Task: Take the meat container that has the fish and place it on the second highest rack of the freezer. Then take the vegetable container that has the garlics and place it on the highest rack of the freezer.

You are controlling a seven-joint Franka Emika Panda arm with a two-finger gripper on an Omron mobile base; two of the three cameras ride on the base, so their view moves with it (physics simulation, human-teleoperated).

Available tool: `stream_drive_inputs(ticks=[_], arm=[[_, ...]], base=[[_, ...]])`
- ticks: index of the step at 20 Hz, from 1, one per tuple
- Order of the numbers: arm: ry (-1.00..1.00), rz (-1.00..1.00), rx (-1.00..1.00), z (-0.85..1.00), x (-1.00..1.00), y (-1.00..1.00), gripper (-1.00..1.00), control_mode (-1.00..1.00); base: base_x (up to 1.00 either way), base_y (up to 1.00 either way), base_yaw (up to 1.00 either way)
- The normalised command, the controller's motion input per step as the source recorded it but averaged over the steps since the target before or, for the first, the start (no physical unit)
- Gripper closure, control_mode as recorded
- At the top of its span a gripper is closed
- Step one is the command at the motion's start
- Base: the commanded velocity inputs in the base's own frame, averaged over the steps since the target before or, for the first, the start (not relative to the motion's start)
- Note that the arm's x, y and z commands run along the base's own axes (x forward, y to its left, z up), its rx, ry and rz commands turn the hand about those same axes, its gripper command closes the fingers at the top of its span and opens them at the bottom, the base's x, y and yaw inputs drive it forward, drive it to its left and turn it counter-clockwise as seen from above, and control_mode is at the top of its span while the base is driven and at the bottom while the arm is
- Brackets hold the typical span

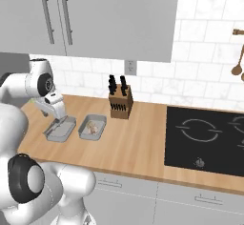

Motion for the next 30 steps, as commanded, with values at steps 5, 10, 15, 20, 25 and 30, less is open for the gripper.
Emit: stream_drive_inputs(ticks=[5,10,15,20,25,30], arm=[[0.03,-0.51,0.01,-0.71,0.08,0.11,-1.0,-1.0],[0.0,-0.34,0.0,-0.6,0.19,0.16,-1.0,-1.0],[-0.06,-0.28,-0.02,-0.45,0.04,0.24,-1.0,-1.0],[-0.13,-0.35,-0.15,-0.11,0.08,0.25,-1.0,-1.0],[0.01,-0.31,-0.07,-0.03,0.36,0.2,-1.0,-1.0],[0.04,-0.26,0.0,-0.07,0.24,0.02,-1.0,-1.0]], base=[[0.0,0.0,0.0],[0.0,0.0,0.0],[0.0,0.0,0.0],[0.0,0.0,0.0],[0.0,0.0,0.0],[0.0,0.0,0.0]])
